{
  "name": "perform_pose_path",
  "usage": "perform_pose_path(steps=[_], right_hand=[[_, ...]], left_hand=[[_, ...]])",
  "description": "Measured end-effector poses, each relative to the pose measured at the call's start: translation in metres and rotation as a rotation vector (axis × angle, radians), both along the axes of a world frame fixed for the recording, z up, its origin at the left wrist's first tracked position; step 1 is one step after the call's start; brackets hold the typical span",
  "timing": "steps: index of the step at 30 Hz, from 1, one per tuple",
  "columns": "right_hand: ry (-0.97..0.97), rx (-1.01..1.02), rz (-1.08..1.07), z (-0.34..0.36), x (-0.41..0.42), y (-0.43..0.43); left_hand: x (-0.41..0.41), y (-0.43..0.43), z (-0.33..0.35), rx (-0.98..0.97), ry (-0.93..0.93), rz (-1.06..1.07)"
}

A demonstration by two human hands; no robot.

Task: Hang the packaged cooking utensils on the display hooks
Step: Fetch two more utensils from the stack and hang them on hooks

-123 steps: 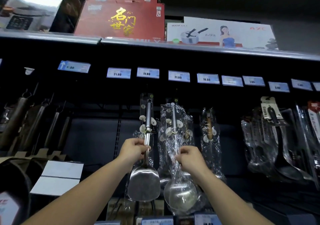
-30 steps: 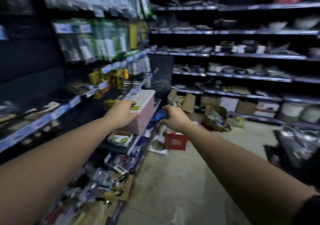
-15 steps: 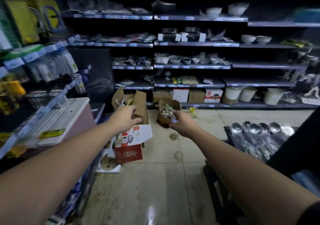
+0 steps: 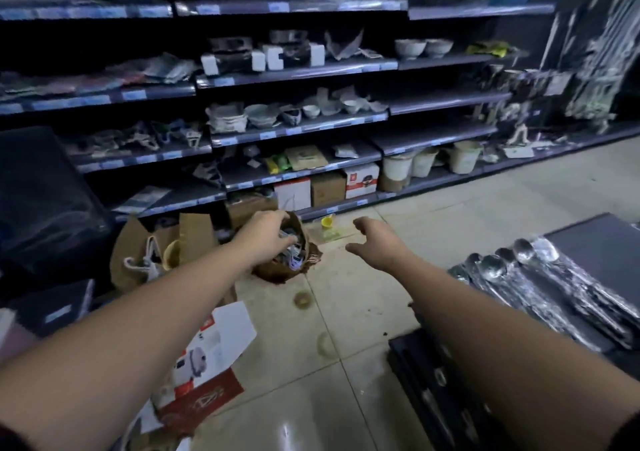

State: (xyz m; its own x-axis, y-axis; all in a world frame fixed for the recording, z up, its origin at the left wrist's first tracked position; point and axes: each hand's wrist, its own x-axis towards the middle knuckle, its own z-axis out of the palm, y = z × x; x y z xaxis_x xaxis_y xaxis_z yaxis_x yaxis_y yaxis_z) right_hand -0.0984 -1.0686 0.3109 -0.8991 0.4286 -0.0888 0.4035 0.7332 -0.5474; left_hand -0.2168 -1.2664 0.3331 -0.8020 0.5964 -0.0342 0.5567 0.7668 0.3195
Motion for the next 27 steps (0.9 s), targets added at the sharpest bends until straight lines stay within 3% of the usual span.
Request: perform_pose_path(steps=[13,27], right_hand=[[0.013,-0.035,-0.182,-0.029,-0.191,0.267],[-0.013,-0.103,-0.599,-0.064,-0.274,0.560]], left_hand=[[-0.220,0.299,-0.021,-0.121,0.019,-0.237],[-0.353,0.661,-0.049,-0.077,-0.010,-0.682]])
